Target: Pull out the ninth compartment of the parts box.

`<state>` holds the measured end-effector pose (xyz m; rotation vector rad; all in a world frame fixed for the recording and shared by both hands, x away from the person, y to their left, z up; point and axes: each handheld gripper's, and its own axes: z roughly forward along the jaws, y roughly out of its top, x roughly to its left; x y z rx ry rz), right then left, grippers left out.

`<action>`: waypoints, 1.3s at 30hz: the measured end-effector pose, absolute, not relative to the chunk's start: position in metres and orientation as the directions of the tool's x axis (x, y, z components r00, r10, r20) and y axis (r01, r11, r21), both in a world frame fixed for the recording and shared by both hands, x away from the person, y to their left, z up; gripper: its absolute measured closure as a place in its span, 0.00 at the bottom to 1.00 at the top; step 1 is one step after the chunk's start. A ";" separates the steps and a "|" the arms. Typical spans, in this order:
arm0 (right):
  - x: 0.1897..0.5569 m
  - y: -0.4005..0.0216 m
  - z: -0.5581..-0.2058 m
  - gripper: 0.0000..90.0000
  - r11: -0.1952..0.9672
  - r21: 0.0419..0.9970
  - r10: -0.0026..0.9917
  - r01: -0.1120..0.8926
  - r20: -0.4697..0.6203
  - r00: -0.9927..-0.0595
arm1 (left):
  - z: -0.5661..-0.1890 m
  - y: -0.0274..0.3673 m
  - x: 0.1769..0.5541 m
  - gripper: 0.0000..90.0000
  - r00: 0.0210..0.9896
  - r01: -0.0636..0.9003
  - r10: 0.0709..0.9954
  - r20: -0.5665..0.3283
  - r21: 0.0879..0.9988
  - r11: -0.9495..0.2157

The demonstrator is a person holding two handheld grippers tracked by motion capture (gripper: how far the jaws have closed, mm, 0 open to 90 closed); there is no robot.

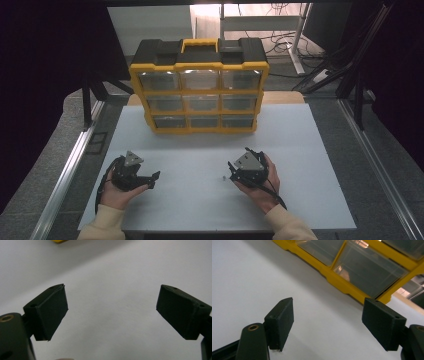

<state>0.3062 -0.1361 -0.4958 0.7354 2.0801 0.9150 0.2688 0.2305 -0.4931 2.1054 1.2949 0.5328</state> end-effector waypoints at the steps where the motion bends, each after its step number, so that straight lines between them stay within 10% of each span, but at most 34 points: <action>1: 0.306 -0.136 -0.495 0.29 0.589 0.784 0.723 0.196 -0.403 -0.560 | -0.492 0.230 0.269 0.12 0.444 0.651 0.896 0.027 0.677 -0.343; 39: 0.341 -0.141 -0.496 0.29 0.767 0.634 0.609 0.100 -0.668 -0.429 | -0.497 0.227 0.269 0.12 0.462 0.627 0.885 0.057 0.685 -0.371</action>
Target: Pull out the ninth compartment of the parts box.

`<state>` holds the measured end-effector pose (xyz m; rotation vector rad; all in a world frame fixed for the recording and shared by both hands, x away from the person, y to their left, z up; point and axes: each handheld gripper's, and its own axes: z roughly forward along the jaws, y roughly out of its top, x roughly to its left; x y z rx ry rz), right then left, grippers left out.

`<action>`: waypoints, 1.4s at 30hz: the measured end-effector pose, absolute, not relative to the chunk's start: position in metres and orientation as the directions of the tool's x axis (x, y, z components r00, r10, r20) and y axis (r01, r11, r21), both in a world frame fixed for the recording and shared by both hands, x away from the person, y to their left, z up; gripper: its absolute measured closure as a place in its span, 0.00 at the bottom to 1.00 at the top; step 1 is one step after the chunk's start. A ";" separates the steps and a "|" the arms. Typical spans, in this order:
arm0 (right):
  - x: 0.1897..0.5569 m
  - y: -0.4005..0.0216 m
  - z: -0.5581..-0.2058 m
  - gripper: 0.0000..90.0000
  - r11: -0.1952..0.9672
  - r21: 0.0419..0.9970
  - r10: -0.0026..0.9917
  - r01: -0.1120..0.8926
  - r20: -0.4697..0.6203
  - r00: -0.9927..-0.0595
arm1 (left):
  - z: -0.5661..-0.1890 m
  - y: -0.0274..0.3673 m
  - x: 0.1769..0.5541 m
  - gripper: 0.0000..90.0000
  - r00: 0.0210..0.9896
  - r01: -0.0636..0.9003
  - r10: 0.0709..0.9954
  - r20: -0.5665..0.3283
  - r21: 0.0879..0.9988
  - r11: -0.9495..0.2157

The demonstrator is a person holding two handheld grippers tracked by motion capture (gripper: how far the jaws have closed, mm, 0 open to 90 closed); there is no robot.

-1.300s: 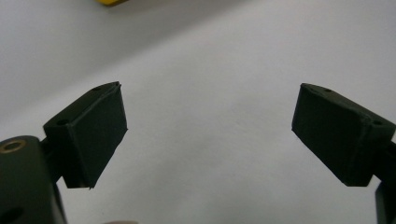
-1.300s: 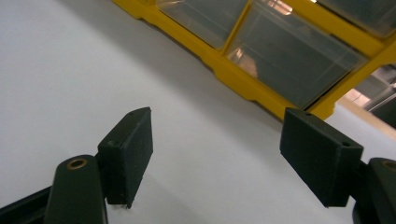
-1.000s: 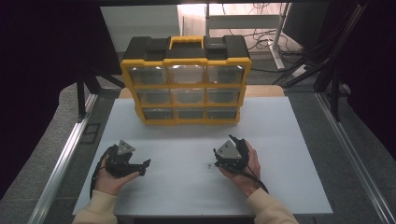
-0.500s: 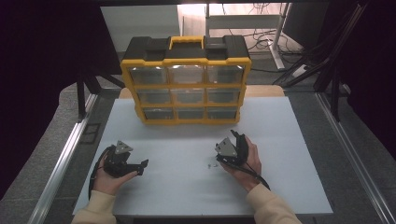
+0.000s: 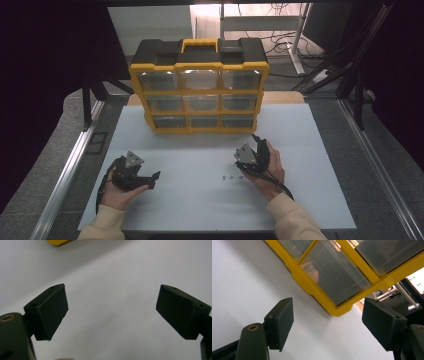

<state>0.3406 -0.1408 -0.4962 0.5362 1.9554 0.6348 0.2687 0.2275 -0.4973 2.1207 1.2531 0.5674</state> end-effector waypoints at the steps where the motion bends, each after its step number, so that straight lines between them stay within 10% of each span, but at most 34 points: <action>1: 0.342 -0.141 -0.496 0.29 0.767 0.634 0.609 0.099 -0.669 -0.426 | -0.497 0.226 0.269 0.12 0.465 0.624 0.883 0.057 0.687 -0.373; 42: 0.377 -0.137 -0.500 0.27 0.824 0.562 0.546 0.073 -0.752 -0.368 | -0.504 0.218 0.281 0.12 0.467 0.638 0.874 0.132 0.634 -0.437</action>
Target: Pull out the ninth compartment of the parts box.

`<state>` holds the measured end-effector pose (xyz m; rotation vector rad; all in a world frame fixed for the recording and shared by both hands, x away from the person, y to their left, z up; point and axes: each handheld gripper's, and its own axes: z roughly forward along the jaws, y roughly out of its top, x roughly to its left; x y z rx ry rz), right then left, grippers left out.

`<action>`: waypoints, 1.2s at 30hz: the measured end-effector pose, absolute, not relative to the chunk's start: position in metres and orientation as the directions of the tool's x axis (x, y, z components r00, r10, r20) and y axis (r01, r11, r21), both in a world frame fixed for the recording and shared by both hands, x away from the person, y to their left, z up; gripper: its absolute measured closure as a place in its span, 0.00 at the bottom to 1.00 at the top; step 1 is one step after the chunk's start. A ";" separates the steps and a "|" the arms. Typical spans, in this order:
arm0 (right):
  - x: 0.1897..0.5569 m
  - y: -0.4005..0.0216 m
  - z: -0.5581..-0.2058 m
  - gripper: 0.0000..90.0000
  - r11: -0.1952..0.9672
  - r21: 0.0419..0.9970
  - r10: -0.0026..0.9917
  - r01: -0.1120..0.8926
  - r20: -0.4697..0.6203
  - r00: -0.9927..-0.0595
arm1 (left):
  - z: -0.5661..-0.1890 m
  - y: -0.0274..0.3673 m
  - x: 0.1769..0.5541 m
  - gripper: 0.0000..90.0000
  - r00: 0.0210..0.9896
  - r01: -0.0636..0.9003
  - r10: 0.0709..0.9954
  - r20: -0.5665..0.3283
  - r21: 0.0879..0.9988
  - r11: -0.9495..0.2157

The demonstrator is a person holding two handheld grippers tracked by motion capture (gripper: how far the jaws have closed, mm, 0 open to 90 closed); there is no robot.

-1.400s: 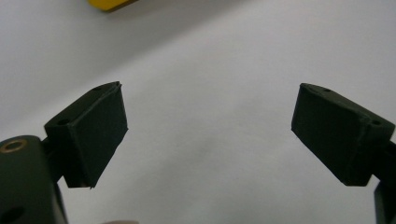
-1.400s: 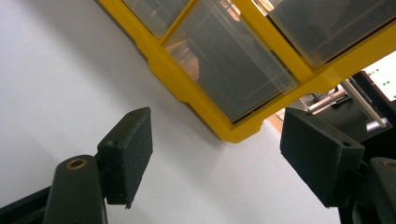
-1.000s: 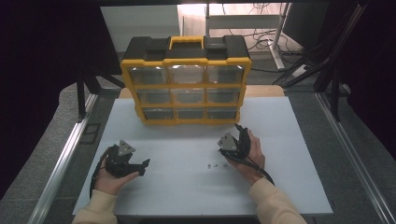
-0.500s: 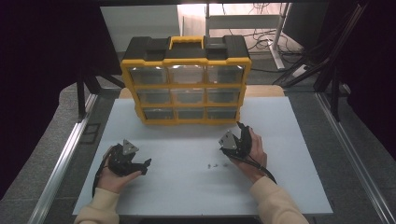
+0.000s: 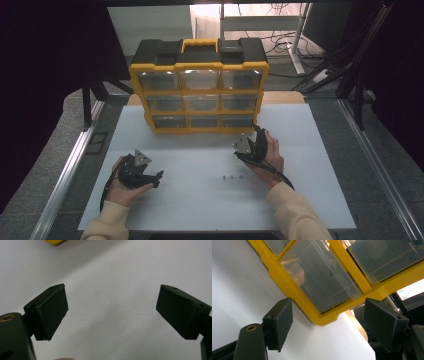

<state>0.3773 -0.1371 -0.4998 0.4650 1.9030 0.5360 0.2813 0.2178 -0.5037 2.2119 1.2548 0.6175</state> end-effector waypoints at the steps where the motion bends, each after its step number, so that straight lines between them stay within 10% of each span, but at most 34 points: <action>1: 0.378 -0.137 -0.500 0.27 0.824 0.562 0.545 0.069 -0.755 -0.365 | -0.503 0.217 0.281 0.12 0.469 0.635 0.873 0.133 0.636 -0.438; 36: 0.413 -0.110 -0.501 0.37 0.873 0.488 0.465 0.007 -0.828 -0.314 | -0.500 0.221 0.279 0.12 0.476 0.634 0.876 0.084 0.657 -0.407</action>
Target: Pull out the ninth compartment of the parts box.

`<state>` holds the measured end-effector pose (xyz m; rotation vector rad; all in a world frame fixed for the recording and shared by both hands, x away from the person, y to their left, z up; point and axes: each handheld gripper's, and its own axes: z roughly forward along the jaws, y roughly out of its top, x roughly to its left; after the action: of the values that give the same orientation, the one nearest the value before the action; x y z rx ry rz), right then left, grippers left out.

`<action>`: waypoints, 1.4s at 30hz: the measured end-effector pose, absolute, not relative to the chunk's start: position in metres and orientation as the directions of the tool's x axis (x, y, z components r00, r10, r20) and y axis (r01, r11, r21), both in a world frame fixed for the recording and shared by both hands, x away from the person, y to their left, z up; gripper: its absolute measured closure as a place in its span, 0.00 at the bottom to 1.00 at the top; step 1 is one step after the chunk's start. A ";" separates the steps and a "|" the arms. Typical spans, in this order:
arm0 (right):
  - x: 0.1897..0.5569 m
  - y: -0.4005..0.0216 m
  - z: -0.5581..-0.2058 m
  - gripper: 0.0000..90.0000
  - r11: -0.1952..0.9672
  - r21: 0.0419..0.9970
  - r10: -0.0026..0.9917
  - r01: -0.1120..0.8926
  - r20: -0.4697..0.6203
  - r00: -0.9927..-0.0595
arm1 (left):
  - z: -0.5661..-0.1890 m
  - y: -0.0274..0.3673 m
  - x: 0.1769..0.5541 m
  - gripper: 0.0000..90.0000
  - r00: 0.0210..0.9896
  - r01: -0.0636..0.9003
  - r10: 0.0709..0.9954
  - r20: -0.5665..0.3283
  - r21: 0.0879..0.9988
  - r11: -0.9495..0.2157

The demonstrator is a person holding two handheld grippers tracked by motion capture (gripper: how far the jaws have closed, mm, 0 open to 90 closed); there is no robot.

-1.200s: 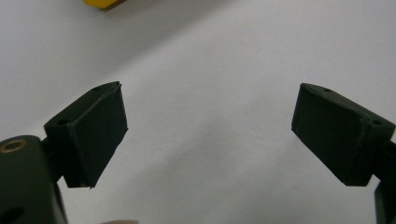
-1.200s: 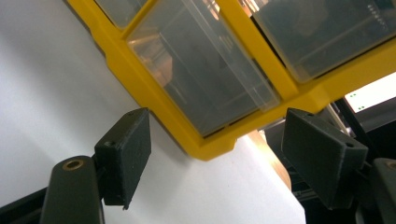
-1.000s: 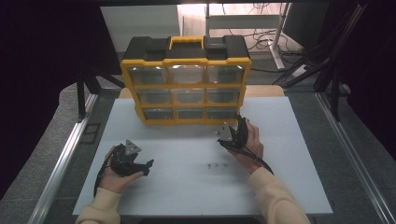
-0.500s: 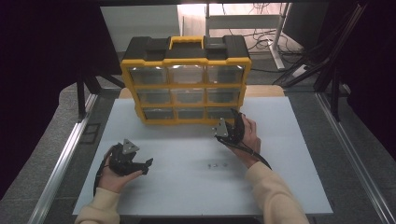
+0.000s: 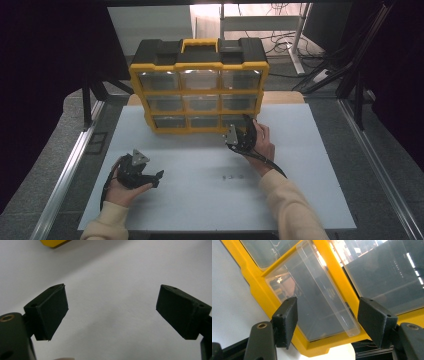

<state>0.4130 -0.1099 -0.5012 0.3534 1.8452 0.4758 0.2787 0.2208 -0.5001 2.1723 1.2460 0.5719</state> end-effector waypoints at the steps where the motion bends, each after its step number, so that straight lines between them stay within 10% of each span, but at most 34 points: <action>1: 0.414 -0.109 -0.500 0.36 0.872 0.490 0.467 0.007 -0.826 -0.316 | -0.500 0.222 0.279 0.12 0.470 0.640 0.879 0.079 0.655 -0.401; 42: 0.426 -0.105 -0.507 0.53 0.903 0.429 0.405 -0.019 -0.867 -0.292 | -0.501 0.224 0.284 0.12 0.470 0.653 0.880 0.072 0.642 -0.401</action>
<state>0.4256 -0.1048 -0.5070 0.2879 1.8281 0.4252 0.2839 0.2237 -0.5006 2.1799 1.2687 0.5517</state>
